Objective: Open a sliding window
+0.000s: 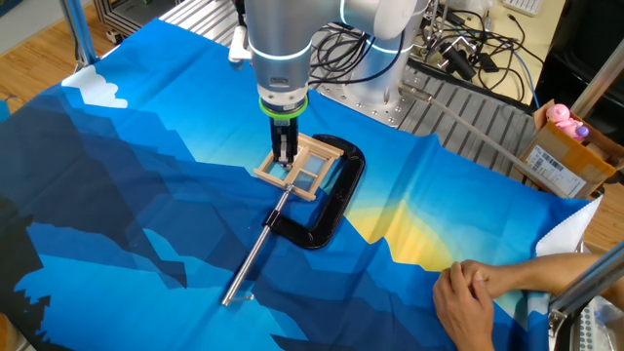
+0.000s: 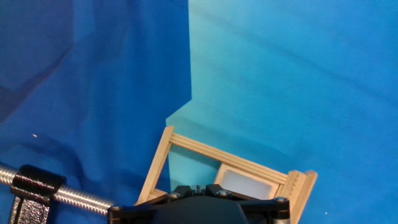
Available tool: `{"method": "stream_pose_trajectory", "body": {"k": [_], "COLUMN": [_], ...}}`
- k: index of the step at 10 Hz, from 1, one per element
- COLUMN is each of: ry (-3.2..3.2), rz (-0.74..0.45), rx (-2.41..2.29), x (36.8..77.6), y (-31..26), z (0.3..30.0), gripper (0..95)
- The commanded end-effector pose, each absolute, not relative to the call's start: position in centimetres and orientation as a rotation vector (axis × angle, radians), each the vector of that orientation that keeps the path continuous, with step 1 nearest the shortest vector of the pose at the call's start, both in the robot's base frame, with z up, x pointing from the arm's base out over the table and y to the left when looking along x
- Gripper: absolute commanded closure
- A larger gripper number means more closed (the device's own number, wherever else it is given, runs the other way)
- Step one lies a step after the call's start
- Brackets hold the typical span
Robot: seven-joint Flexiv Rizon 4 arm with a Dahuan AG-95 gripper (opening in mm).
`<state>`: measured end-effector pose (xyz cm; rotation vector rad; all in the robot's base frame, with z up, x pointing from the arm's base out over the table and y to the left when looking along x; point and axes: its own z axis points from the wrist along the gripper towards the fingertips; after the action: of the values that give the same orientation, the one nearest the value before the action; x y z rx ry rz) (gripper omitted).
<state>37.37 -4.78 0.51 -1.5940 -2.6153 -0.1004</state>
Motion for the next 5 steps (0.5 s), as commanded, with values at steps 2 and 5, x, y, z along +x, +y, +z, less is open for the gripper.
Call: {"method": "stream_pose_trajectory", "body": {"k": [2,5], "ry": [-2.567,-2.602], "rz": [-0.221,-0.347], "rx": [-1.568,-1.395], "x": [37.9,37.9], "y": [-5.0,-5.8], "z": [2.3,5.4], "gripper": [95.0,95.0]}}
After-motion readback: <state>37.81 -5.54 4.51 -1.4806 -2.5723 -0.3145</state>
